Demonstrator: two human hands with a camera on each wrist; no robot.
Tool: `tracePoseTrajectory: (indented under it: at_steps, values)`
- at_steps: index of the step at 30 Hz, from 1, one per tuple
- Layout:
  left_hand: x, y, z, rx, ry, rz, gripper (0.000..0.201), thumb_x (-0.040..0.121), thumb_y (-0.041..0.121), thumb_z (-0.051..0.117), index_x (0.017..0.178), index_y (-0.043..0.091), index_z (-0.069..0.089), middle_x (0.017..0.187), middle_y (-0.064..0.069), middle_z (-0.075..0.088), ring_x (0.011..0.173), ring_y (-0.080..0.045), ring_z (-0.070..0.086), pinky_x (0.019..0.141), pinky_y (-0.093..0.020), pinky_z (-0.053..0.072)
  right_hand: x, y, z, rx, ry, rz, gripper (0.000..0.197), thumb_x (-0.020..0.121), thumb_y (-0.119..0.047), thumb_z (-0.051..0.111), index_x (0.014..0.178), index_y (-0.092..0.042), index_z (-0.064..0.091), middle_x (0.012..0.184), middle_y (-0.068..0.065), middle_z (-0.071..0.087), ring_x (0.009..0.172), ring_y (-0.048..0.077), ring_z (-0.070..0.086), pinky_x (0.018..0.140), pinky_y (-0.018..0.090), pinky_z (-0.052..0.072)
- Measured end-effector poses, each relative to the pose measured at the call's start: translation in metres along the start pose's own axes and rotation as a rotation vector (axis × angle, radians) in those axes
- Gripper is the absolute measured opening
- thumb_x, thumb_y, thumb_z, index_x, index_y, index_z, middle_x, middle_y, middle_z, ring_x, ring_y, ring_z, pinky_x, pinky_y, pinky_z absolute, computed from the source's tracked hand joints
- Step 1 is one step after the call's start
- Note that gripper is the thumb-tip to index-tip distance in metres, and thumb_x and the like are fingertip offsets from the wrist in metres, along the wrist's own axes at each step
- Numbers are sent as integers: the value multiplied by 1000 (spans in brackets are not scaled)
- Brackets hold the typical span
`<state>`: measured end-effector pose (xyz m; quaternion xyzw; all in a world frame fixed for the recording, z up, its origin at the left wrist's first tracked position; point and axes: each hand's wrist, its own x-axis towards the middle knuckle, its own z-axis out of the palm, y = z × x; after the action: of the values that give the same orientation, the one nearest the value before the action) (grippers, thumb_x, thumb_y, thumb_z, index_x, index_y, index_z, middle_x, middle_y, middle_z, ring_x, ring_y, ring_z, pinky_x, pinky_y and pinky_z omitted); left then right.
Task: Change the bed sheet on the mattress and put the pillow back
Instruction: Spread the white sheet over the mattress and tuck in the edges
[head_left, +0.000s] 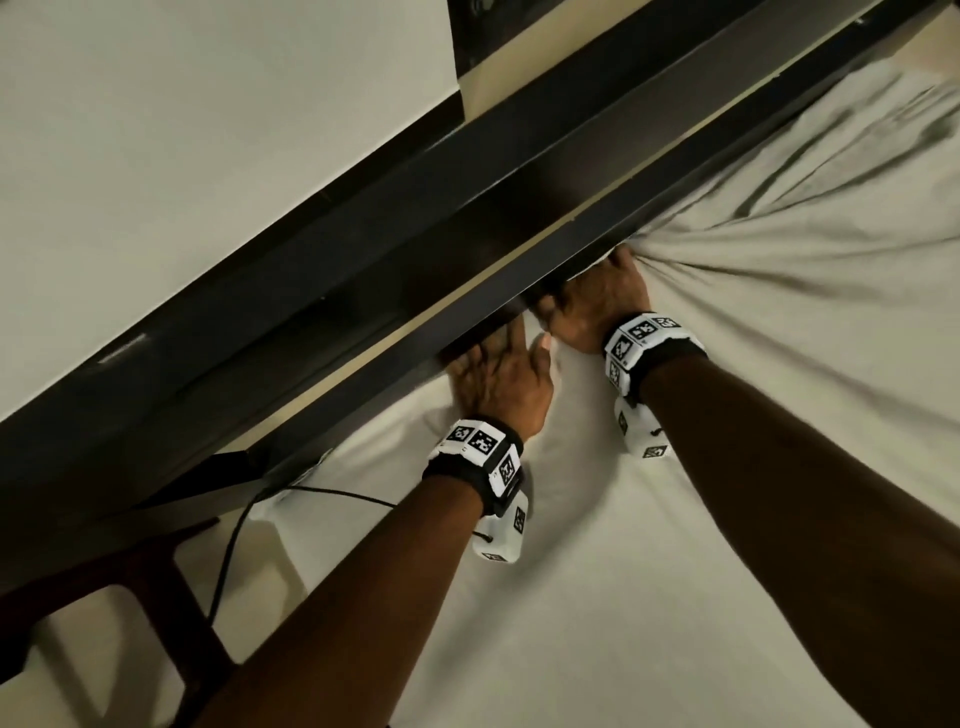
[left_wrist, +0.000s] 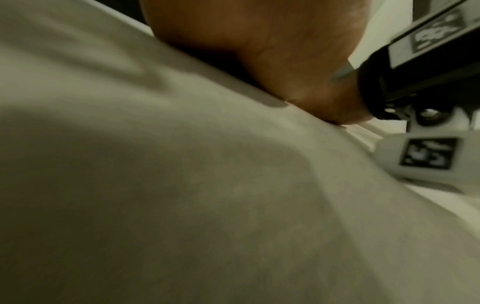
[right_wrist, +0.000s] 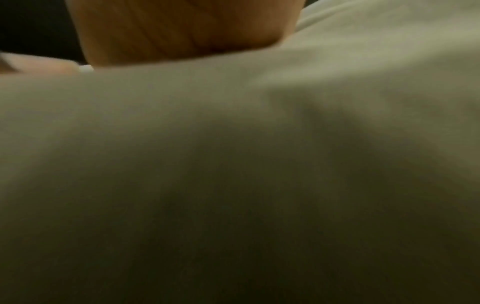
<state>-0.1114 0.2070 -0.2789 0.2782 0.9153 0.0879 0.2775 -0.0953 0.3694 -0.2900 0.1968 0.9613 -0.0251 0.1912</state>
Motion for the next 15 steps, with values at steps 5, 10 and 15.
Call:
tracePoseTrajectory:
  at_steps: [5, 10, 15]
  values:
    - [-33, -24, 0, 85, -22, 53, 70, 100, 67, 14, 160, 34, 0, 167, -18, 11, 153, -37, 13, 120, -67, 8, -10, -1, -15, 342, -236, -42, 89, 88, -67, -17, 157, -31, 27, 161, 0, 34, 150, 31, 24, 122, 53, 12]
    - [-95, -80, -7, 184, 29, -63, 79, 97, 76, 15, 160, 34, -7, 164, -25, 16, 150, -43, 21, 118, -66, 17, -29, -12, -19, -13, -165, -1, 69, 98, -55, 11, 160, -25, 17, 167, 4, 19, 154, 31, 9, 124, 51, 1]
    - [-154, -143, -9, 122, 95, -87, 77, 97, 75, 22, 159, 42, -9, 167, -20, 8, 154, -40, 9, 122, -60, 16, -108, -69, -24, 38, 32, -121, 68, 98, -42, 43, 157, -12, 29, 161, 22, 27, 148, 40, 27, 120, 53, 25]
